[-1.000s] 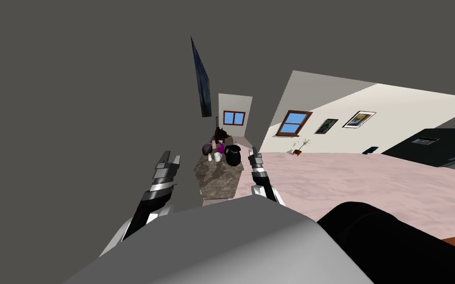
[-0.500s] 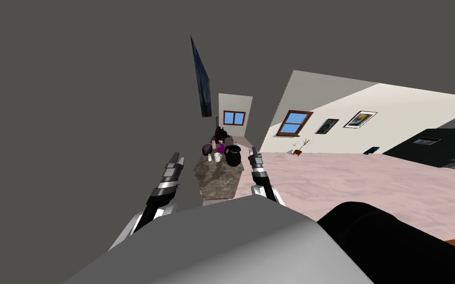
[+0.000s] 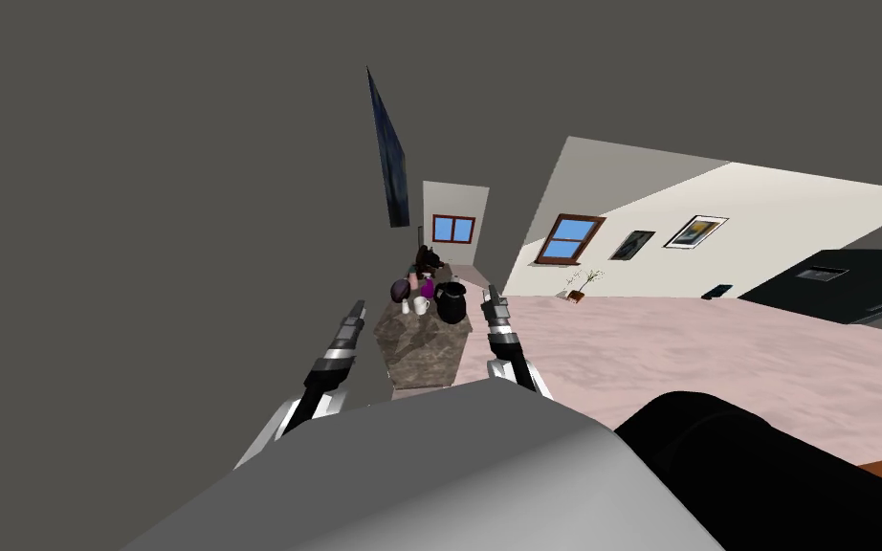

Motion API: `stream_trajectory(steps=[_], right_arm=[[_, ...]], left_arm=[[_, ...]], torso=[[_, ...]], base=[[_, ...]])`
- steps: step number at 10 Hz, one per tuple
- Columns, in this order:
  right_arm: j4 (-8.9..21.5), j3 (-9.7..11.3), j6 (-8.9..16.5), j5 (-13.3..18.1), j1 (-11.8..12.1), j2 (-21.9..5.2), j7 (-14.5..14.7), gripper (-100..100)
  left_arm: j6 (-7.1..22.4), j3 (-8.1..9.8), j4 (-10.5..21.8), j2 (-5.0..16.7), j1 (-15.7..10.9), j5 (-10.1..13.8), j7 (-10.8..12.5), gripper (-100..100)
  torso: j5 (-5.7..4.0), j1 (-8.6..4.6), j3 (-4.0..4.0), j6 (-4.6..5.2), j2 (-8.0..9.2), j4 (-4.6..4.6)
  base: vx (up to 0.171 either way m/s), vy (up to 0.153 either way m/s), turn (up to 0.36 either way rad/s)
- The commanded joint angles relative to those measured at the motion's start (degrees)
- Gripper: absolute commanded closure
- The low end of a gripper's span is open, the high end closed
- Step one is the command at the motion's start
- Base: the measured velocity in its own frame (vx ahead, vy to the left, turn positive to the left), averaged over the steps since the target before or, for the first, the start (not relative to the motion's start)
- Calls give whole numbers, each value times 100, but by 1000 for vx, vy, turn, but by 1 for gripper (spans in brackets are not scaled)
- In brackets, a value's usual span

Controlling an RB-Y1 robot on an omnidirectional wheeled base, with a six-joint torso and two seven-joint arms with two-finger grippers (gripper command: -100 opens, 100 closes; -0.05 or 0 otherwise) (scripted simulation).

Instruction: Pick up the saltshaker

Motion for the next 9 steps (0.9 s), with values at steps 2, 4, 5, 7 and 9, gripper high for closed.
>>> stream_trajectory(steps=[2, 4, 5, 7, 9], right_arm=[[0, 0, 0, 0, 0, 0, 0, 0], [0, 0, 0, 0, 0, 0, 0, 0], [0, 0, 0, 0, 0, 0, 0, 0], [0, 0, 0, 0, 0, 0, 0, 0], [0, 0, 0, 0, 0, 0, 0, 0]], left_arm=[[37, -72, 403, 110, -165, -285, -304, -100], [51, -124, 716, 215, -334, -516, -553, -100], [59, -152, 913, 274, -419, -634, -682, -100], [66, -181, 1132, 339, -502, -755, -815, -100], [82, -239, 1490, 485, -666, -998, -1085, -100]], torso=[[0, 0, 0, 0, 0, 0], [-1, -1, 0, 0, 0, 0], [0, -2, -1, 0, -1, 0], [-1, -4, -1, 0, -2, -1], [0, 1, 0, -1, -1, 0]], base=[[13, -13, -20], [15, -19, -25], [19, -25, -29], [18, -17, -23], [17, -14, -31]])
